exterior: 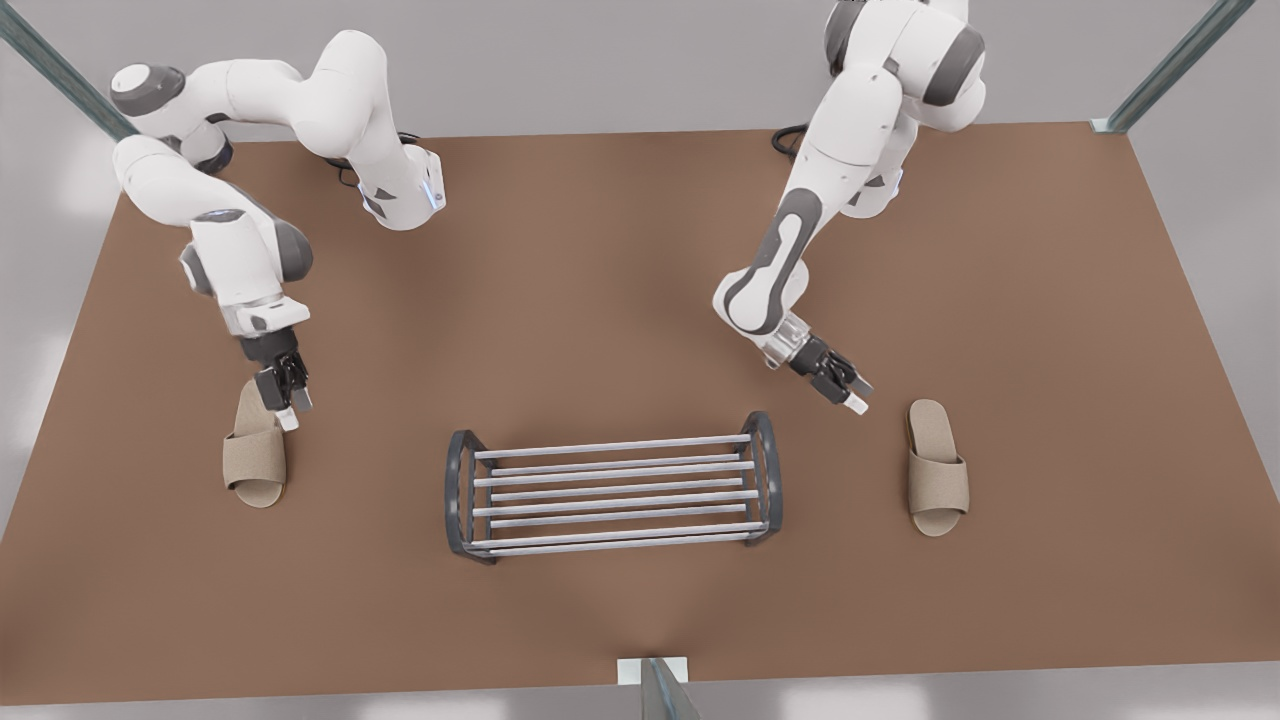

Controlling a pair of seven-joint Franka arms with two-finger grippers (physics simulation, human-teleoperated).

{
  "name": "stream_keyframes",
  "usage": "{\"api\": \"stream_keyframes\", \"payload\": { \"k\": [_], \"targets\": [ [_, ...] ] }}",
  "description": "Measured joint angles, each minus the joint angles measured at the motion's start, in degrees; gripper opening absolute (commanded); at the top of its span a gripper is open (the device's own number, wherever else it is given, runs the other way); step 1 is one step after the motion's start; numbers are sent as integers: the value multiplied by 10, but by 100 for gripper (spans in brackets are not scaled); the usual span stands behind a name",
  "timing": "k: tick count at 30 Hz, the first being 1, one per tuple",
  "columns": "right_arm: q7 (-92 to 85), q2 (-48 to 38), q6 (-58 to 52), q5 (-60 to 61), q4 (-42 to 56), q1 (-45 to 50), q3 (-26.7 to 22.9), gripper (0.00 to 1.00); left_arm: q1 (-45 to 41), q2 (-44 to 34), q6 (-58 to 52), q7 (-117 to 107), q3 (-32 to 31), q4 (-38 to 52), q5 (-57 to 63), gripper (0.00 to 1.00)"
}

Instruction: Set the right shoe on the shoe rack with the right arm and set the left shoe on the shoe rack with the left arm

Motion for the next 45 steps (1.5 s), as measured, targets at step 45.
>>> {"api": "stream_keyframes", "payload": {
  "k": [45],
  "targets": [
    [365, -147, 384, -398, -23, -291, -240, 100, 164, 48, 328, -1442, 115, 12, 603, 100]
  ]
}}
